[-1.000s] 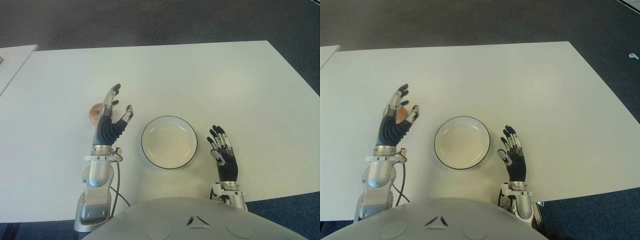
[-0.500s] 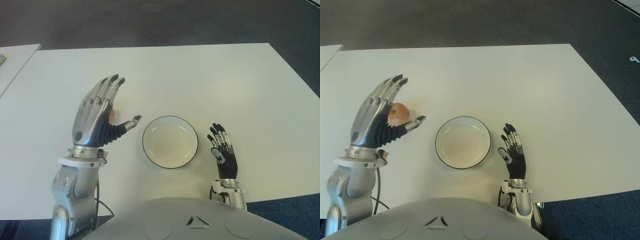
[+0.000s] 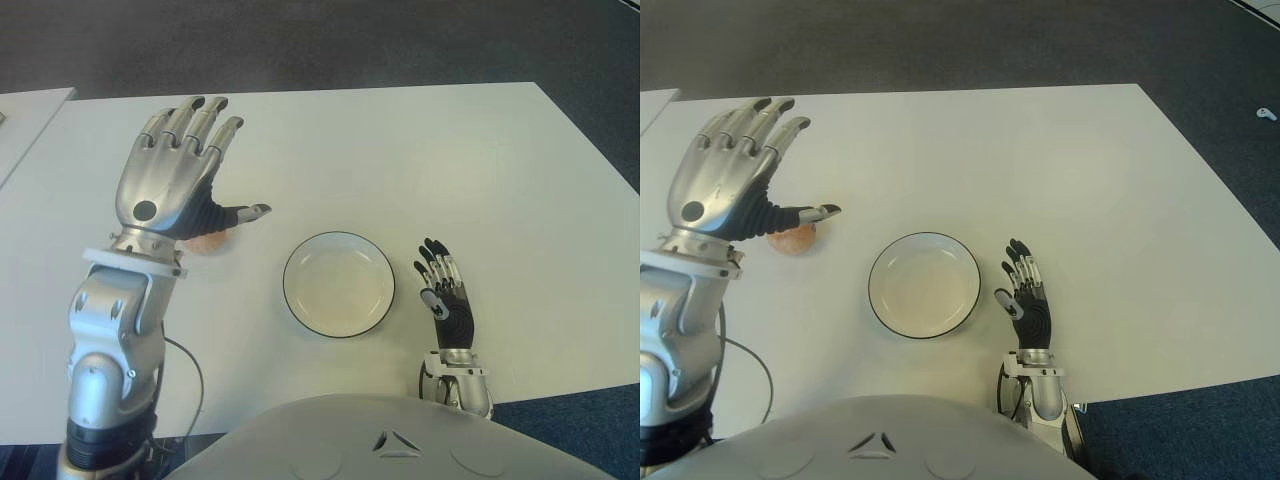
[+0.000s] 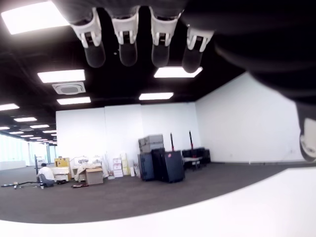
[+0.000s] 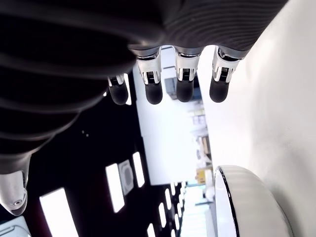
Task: Put the apples into the plate.
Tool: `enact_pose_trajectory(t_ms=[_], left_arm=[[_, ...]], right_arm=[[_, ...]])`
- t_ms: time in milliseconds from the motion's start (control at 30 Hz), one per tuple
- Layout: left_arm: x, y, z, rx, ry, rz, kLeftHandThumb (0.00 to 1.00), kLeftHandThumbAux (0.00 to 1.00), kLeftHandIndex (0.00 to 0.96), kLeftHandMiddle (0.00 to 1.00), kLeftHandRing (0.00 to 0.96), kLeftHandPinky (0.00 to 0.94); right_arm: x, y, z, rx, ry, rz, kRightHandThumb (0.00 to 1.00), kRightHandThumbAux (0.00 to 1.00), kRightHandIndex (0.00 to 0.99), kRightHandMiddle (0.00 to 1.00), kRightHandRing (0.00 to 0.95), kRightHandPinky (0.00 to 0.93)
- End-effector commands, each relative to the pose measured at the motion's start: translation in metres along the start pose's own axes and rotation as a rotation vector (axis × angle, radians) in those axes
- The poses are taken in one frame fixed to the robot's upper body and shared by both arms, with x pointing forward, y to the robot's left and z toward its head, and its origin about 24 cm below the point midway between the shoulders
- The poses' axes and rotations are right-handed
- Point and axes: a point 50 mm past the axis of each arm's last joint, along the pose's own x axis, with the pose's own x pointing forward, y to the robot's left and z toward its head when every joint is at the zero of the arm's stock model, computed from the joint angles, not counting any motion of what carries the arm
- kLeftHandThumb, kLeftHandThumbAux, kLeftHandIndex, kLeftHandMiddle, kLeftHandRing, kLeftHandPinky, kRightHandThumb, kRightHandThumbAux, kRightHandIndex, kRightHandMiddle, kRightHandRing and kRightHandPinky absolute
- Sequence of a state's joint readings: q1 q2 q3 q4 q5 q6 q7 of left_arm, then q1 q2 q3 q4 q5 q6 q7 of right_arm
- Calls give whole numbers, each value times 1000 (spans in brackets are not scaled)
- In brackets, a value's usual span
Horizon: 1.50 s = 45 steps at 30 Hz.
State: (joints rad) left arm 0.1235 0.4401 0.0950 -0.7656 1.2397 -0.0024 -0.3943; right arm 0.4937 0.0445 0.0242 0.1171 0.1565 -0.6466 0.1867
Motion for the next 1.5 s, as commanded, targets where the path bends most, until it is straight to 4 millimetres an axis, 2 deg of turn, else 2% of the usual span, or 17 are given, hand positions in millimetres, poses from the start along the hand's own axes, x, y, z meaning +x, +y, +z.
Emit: enact_pose_trajectory(t_ms=[33, 133, 233, 433, 700, 1100, 1500], left_arm=[[5, -21, -5, 82, -1, -133, 330, 380, 102, 10, 2, 5], [11, -52, -11, 77, 21, -212, 328, 370, 88, 3, 0, 16], [15, -61, -15, 62, 26, -218, 323, 356, 76, 0, 0, 25], [17, -64, -12, 46, 14, -204, 320, 348, 61, 0, 0, 24], [18, -72, -21, 44, 18, -203, 307, 347, 58, 0, 0, 20], [21, -92, -32, 44, 32, -243, 298, 340, 74, 0, 0, 31], [14, -113, -45, 51, 53, -324, 317, 345, 79, 0, 0, 37]], right_arm=[[-23, -16, -28, 4, 222, -66, 149, 515, 0, 0, 0, 0], [-23, -20, -27, 11, 216, -82, 154, 520, 0, 0, 0, 0], [-22, -24, -25, 38, 209, -105, 160, 525, 0, 0, 0, 0], [-22, -31, -24, 48, 205, -125, 168, 528, 0, 0, 0, 0], [-20, -38, -21, 64, 201, -148, 179, 531, 0, 0, 0, 0], [-17, -45, -19, 62, 208, -140, 179, 538, 0, 13, 0, 0], [-14, -51, -19, 61, 186, -130, 177, 549, 0, 12, 0, 0]])
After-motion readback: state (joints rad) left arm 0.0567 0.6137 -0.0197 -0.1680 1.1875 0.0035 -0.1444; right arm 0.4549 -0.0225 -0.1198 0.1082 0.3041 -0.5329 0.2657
